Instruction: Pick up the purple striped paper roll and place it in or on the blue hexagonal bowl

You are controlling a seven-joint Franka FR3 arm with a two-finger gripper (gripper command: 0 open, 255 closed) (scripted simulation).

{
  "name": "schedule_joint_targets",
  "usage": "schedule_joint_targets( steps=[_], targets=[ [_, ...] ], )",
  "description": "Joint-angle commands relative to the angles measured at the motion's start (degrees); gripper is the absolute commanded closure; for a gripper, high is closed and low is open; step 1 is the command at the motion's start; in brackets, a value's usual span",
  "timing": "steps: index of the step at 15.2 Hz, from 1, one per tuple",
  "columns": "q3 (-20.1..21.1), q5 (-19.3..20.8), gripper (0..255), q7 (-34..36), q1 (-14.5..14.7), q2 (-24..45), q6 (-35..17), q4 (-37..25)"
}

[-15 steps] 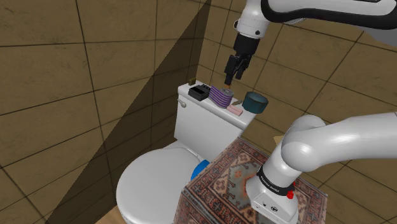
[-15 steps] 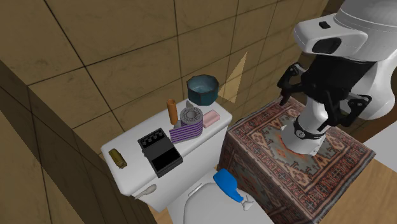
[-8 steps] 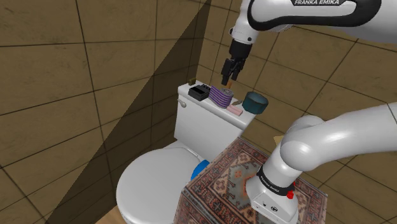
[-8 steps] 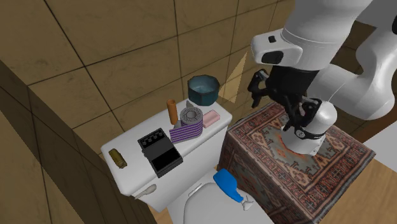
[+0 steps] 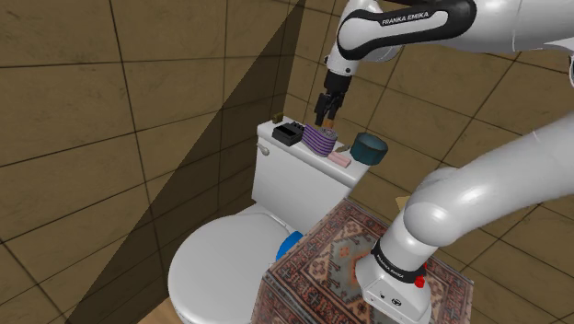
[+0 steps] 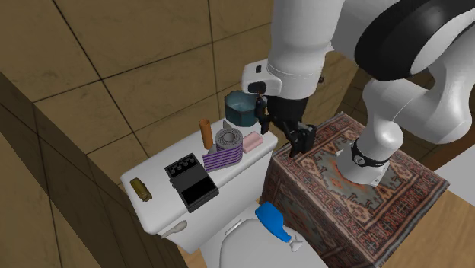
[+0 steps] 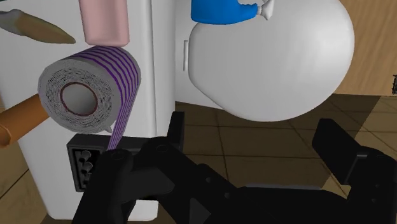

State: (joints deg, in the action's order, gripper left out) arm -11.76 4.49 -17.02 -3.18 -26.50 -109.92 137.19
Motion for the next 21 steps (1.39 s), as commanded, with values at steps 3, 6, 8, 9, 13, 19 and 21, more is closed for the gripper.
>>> schedule_joint_targets(
  steps=[3,6,8,9,13,19,21],
  targets=[
    [-3.6,-0.6,0,-4.9,-0.5,8.5,-4.1,-4.0],
    [-6.0,-2.0,0,-8.7,-0.8,15.0,-6.5,-7.5],
    [-7.3,-3.4,0,-11.3,-1.1,19.5,-7.8,-10.2],
    [-7.9,-4.2,0,-12.7,-1.4,21.8,-8.3,-11.7],
    [-9.6,-8.0,0,-18.1,-2.8,31.1,-9.8,-18.3],
    [-9.4,-9.0,0,-18.8,-3.0,33.0,-13.4,-16.4],
    [-9.3,-9.5,0,-19.2,-3.0,34.0,-15.3,-15.4]
  ],
)
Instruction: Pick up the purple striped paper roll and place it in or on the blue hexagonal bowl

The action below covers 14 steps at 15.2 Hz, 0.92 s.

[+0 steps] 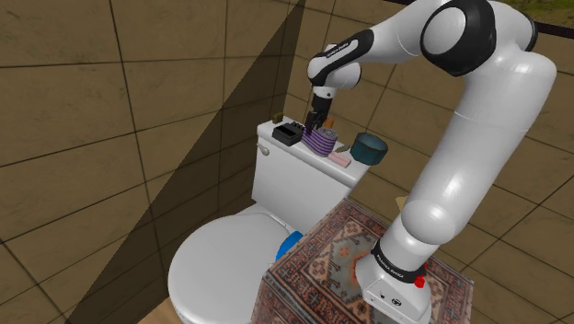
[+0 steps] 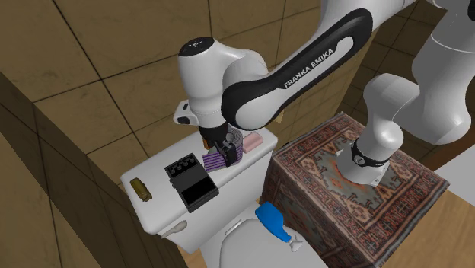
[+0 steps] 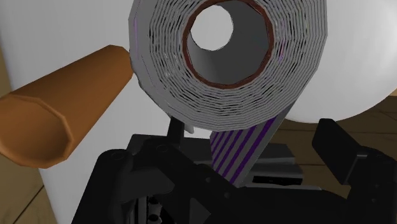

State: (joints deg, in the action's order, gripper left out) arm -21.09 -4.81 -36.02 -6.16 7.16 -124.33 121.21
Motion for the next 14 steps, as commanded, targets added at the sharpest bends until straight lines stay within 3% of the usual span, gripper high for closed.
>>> schedule_joint_targets(
  steps=[1,8,9,14],
  targets=[
    [0.0,-0.2,0,-0.2,0.0,0.3,-0.9,0.6],
    [0.0,-0.2,0,-0.2,0.0,0.4,-0.9,0.5],
    [0.0,-0.2,255,-0.2,0.0,0.4,-0.9,0.5],
    [0.0,-0.2,255,-0.2,0.0,0.4,-0.9,0.5]
  ],
)
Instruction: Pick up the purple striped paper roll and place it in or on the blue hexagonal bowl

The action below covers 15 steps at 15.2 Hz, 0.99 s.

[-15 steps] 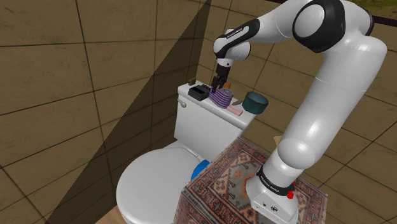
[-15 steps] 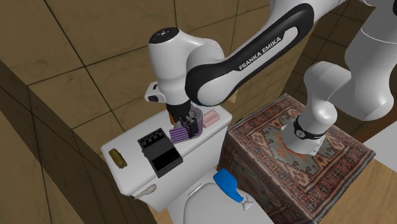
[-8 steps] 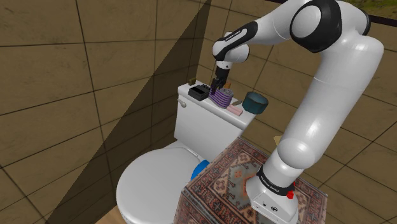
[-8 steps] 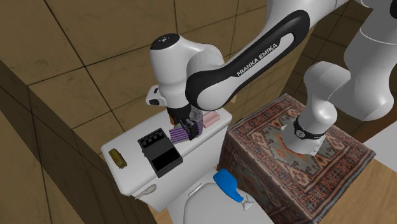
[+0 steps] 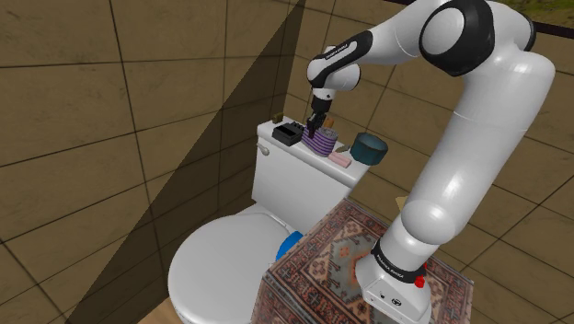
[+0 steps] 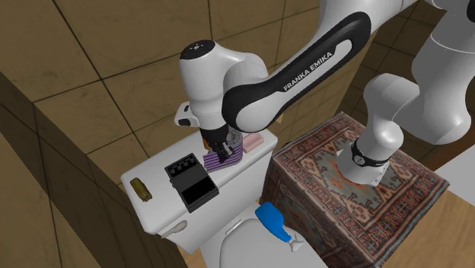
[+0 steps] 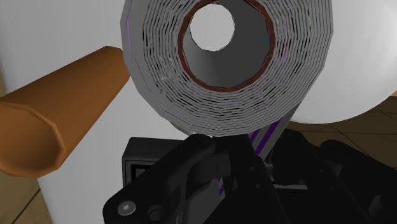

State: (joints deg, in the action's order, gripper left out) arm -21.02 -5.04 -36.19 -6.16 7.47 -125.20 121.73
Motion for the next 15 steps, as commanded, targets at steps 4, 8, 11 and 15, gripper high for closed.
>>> schedule_joint_targets(
  steps=[4,8,11,15],
  targets=[
    [0.0,0.0,255,0.0,0.0,0.0,0.0,0.0],
    [-0.2,0.9,255,0.6,0.1,-1.6,2.8,-1.3],
    [-0.2,1.5,255,1.1,0.2,-2.8,5.0,-2.4],
    [-0.2,2.1,255,1.6,0.3,-4.2,7.9,-4.0]
  ],
)
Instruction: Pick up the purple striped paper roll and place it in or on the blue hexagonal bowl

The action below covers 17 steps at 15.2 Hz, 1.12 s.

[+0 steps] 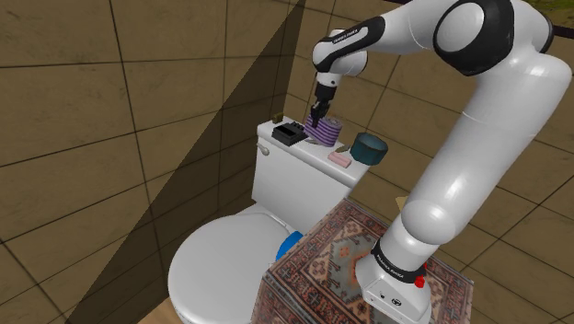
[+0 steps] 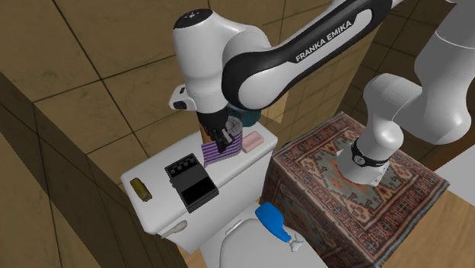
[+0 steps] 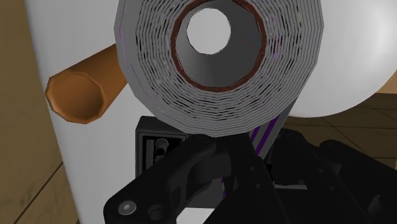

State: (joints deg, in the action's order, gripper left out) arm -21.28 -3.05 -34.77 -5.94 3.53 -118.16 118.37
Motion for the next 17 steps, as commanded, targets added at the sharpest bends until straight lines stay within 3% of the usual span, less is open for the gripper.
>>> schedule_joint_targets(
  steps=[1,17],
  targets=[
    [0.0,0.3,255,0.3,0.1,-0.5,1.6,-1.1],
    [0.1,1.7,255,1.5,0.3,-3.9,13.4,-9.9]
  ],
)
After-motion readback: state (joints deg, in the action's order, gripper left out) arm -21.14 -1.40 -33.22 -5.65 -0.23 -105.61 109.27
